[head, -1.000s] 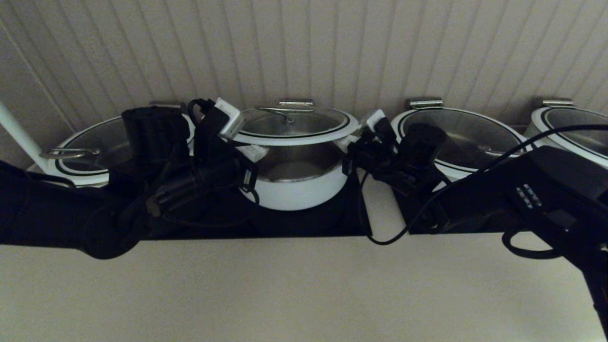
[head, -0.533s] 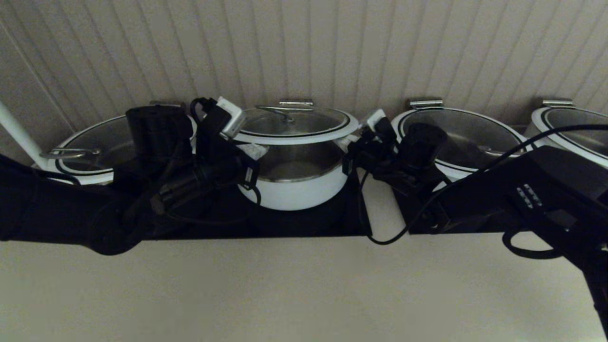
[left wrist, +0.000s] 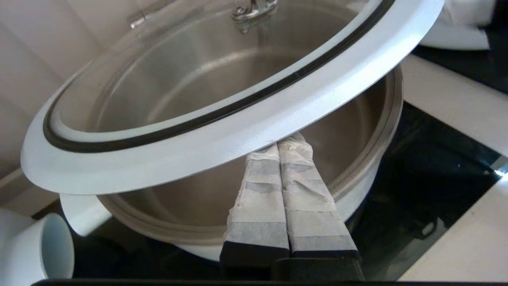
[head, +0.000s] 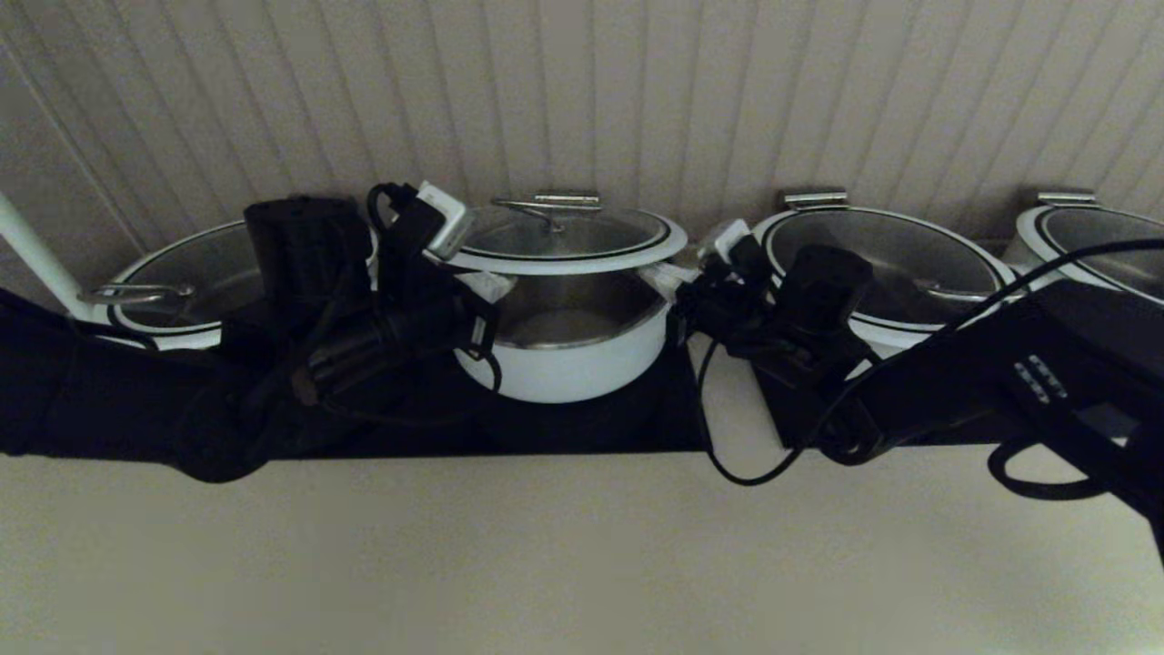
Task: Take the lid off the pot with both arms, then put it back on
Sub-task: Open the pot lid completely
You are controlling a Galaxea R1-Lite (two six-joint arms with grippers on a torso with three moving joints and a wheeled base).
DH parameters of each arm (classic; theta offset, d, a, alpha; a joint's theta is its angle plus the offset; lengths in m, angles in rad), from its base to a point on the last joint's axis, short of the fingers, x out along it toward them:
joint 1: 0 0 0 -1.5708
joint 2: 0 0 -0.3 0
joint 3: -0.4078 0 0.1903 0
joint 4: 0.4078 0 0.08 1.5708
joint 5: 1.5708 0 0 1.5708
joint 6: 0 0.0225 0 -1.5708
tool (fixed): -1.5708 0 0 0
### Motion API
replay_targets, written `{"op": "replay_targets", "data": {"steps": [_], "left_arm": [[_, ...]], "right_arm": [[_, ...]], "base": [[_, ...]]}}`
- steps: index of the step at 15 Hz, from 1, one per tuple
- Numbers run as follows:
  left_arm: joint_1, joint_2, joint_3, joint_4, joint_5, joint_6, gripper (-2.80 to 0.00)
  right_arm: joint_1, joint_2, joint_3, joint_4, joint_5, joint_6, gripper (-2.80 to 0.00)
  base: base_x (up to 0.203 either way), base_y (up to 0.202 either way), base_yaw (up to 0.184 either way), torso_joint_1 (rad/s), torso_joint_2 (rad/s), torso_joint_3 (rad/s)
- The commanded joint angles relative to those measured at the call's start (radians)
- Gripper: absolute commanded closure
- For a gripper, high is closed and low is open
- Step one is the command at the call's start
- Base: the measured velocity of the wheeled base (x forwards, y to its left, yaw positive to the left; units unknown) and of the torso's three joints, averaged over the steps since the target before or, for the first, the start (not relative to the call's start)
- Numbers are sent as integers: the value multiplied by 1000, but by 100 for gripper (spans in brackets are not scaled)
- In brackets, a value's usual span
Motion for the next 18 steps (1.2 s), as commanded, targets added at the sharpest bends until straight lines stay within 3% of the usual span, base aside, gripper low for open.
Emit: {"op": "replay_targets", "data": {"steps": [1, 6, 13, 18], "left_arm": [[0, 4, -8, -7, -1, 2, 0], [0, 2, -6, -7, -1, 2, 0], [0, -1, -6, -7, -1, 2, 0], [0, -5, -5, -7, -1, 2, 0]], "right_arm": [[0, -39, 59, -6, 3, -2, 0], [-10, -127, 164, -4, 4, 0, 0], [-72, -389, 492, 13, 4, 1, 0], [-141, -715, 684, 190, 4, 6, 0]], "base": [[0, 0, 0, 0, 0, 0], [0, 0, 0, 0, 0, 0], [0, 0, 0, 0, 0, 0], [0, 0, 0, 0, 0, 0]]}}
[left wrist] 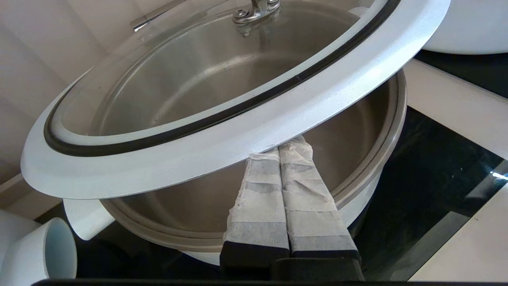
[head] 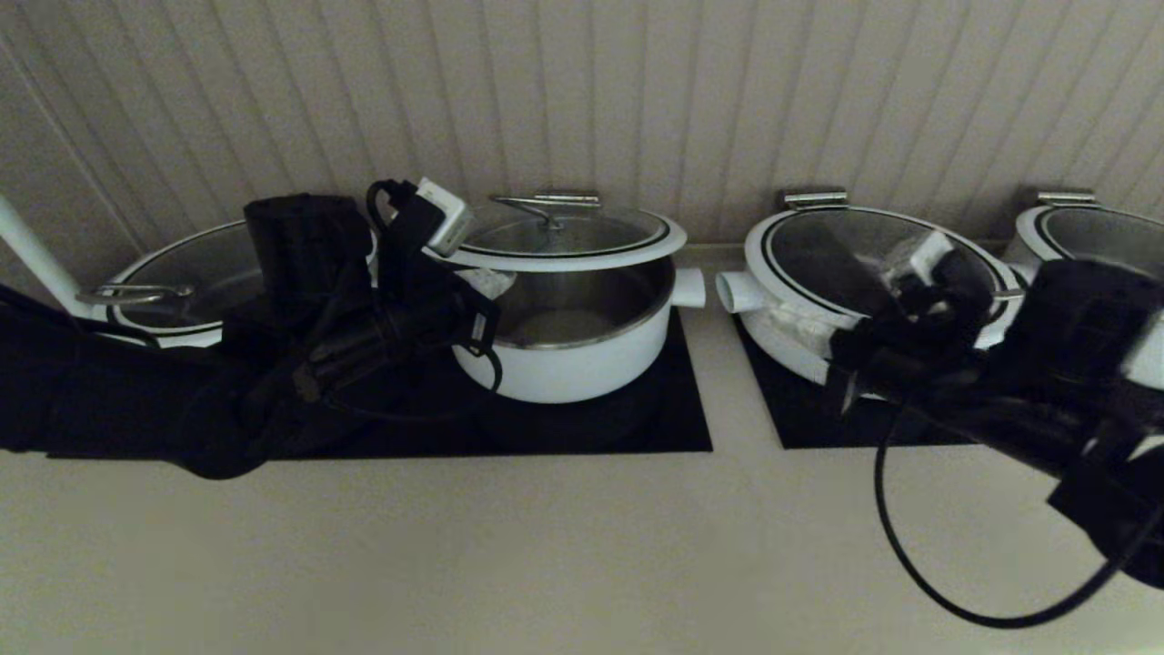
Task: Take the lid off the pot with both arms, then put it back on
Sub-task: Open the pot lid completely
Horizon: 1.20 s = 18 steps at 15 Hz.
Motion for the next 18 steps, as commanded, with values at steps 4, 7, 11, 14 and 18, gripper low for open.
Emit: {"op": "replay_targets", "data": {"steps": [4, 7, 11, 14, 18], "left_arm": [[1, -16, 0, -5, -1, 1, 0], [0, -19, 0, -5, -1, 0, 0], [0, -25, 0, -5, -1, 1, 0], [0, -26, 1, -5, -1, 1, 0], [0, -28, 2, -5, -1, -1, 0]], "right_arm": [[-77, -499, 181, 359, -34, 51, 0], [-96, -726, 317, 508, -151, 142, 0], [-101, -1010, 492, 623, -210, 179, 0], [-102, -1237, 529, 833, -218, 184, 0], [-102, -1416, 556, 1074, -229, 189, 0]], "base": [[0, 0, 0, 0, 0, 0], [0, 0, 0, 0, 0, 0], [0, 0, 0, 0, 0, 0], [0, 0, 0, 0, 0, 0], [0, 0, 0, 0, 0, 0]]}}
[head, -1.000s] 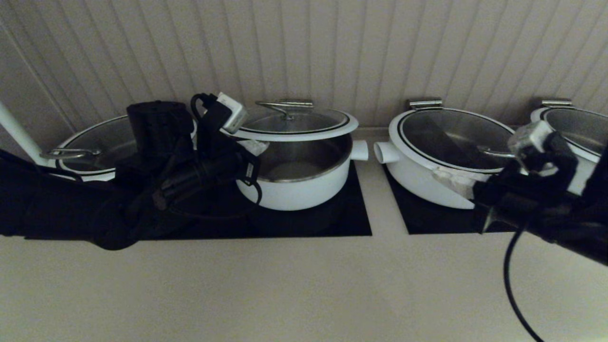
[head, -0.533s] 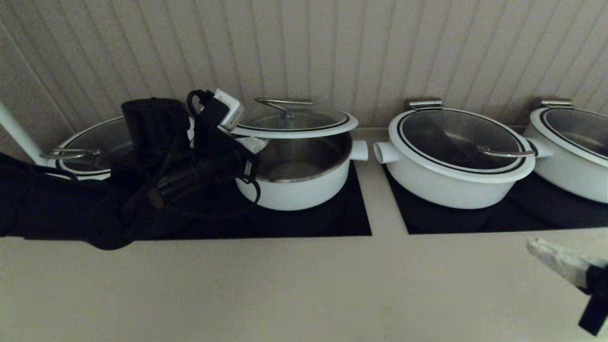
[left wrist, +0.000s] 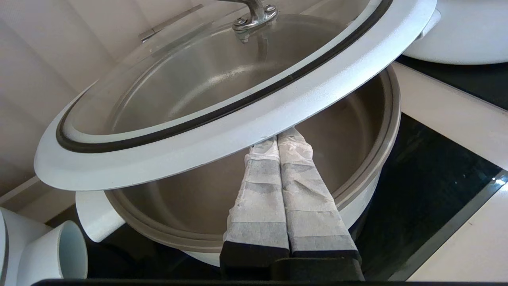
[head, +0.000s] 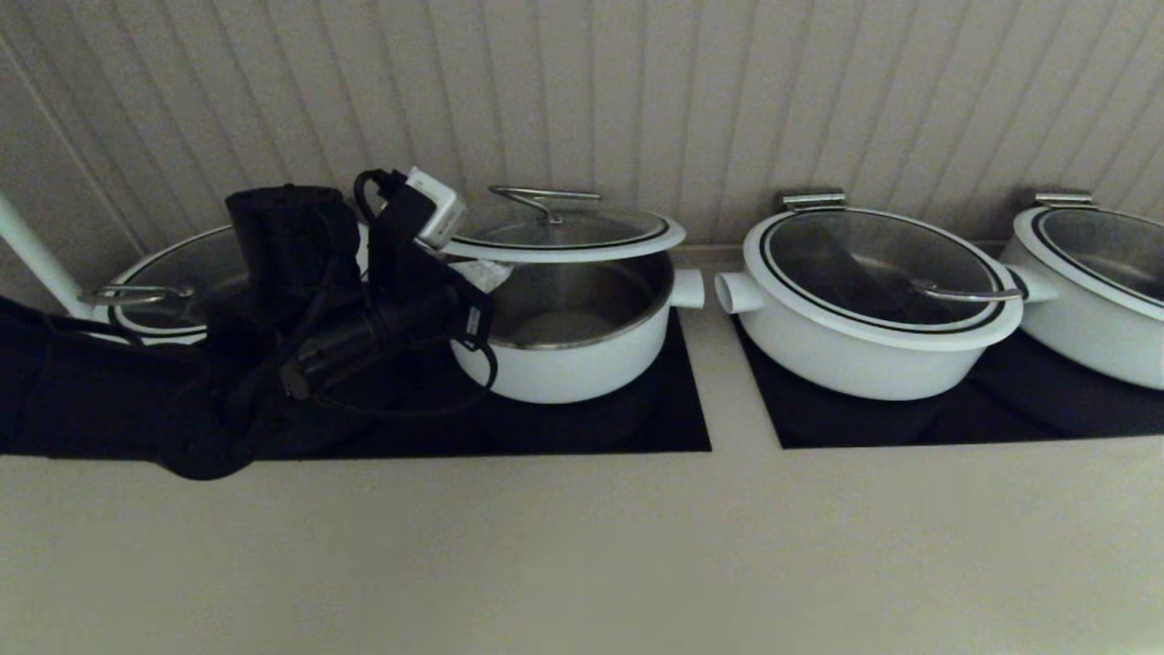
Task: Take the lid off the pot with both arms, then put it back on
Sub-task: Open the pot lid completely
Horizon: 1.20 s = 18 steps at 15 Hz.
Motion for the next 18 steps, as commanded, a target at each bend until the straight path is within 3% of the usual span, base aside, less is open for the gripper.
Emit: {"op": "replay_targets", "data": {"steps": [1, 5, 11, 13, 16, 18], "left_arm": [[0, -3, -1, -5, -1, 1, 0], [0, -3, 0, -5, -1, 1, 0], [0, 6, 1, -5, -1, -1, 0], [0, 4, 0, -5, -1, -1, 0], [0, 3, 0, -5, -1, -1, 0], [0, 5, -2, -5, -1, -1, 0]], "right_arm": [[0, -90, 44, 67, -6, 1, 0], [1, -88, 58, 77, -38, 37, 0], [1, -88, 65, 75, -85, 166, 0], [0, -89, 68, 70, -89, 130, 0], [0, -89, 85, 76, -85, -80, 0], [0, -88, 86, 75, -85, -48, 0]], "base": [[0, 0, 0, 0, 0, 0], [0, 0, 0, 0, 0, 0], [0, 0, 0, 0, 0, 0], [0, 0, 0, 0, 0, 0], [0, 0, 0, 0, 0, 0], [0, 0, 0, 0, 0, 0]]}}
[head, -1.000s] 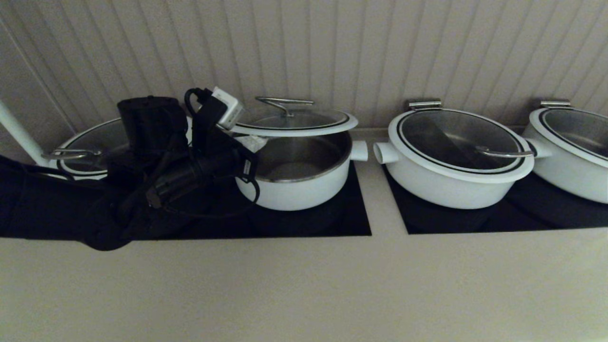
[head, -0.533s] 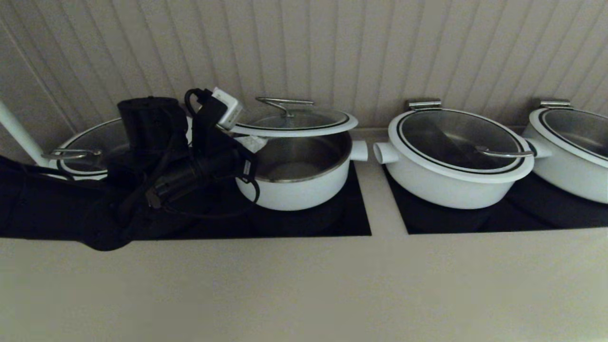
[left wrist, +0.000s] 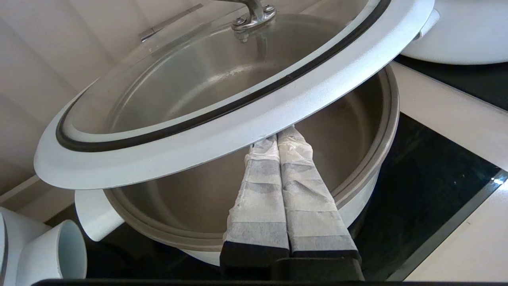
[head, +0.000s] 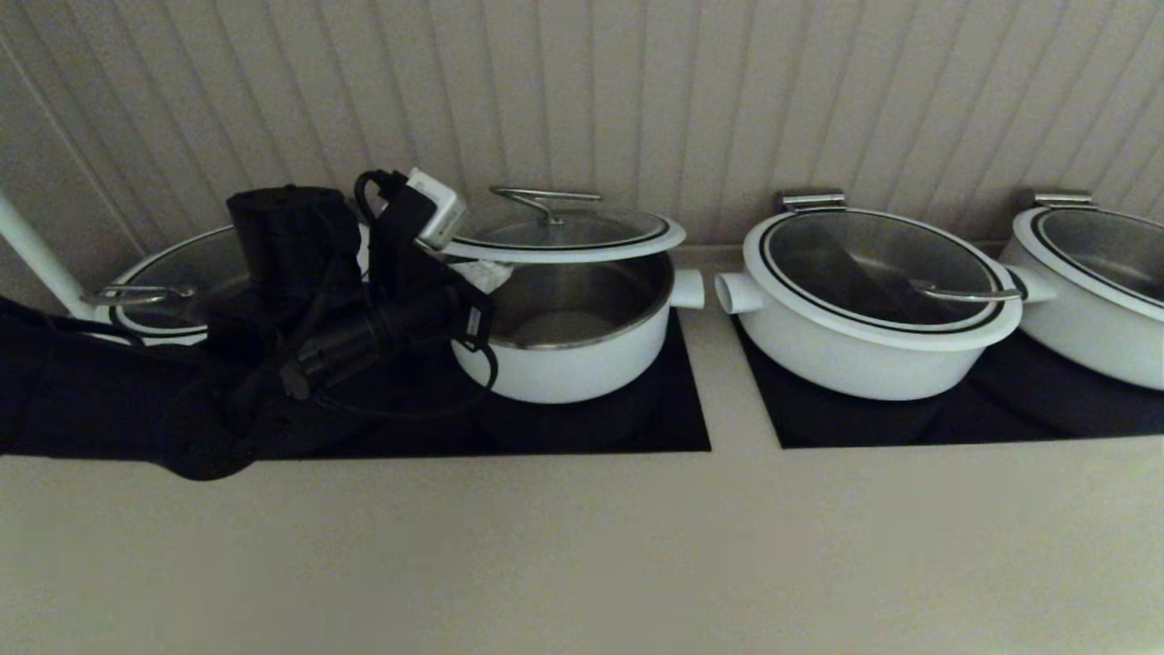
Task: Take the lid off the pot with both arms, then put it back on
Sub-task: Open the pot lid completely
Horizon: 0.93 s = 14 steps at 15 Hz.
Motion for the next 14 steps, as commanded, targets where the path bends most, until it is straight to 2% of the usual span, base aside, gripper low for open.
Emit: {"op": "replay_targets", "data": {"steps": [1, 3, 12, 14], "left_arm": [[0, 2, -2, -5, -1, 1, 0], [1, 4, -2, -5, -1, 1, 0], [1, 10, -5, -5, -1, -2, 0], [1, 9, -7, -5, -1, -2, 0]], "right_arm": [[0, 8, 4, 0, 1, 36, 0], [0, 8, 4, -2, -2, 59, 0], [-2, 8, 4, -2, -2, 58, 0], [-47, 15, 4, -2, -2, 59, 0]], "base": [[0, 0, 0, 0, 0, 0], [0, 0, 0, 0, 0, 0], [0, 0, 0, 0, 0, 0], [0, 0, 0, 0, 0, 0]]}}
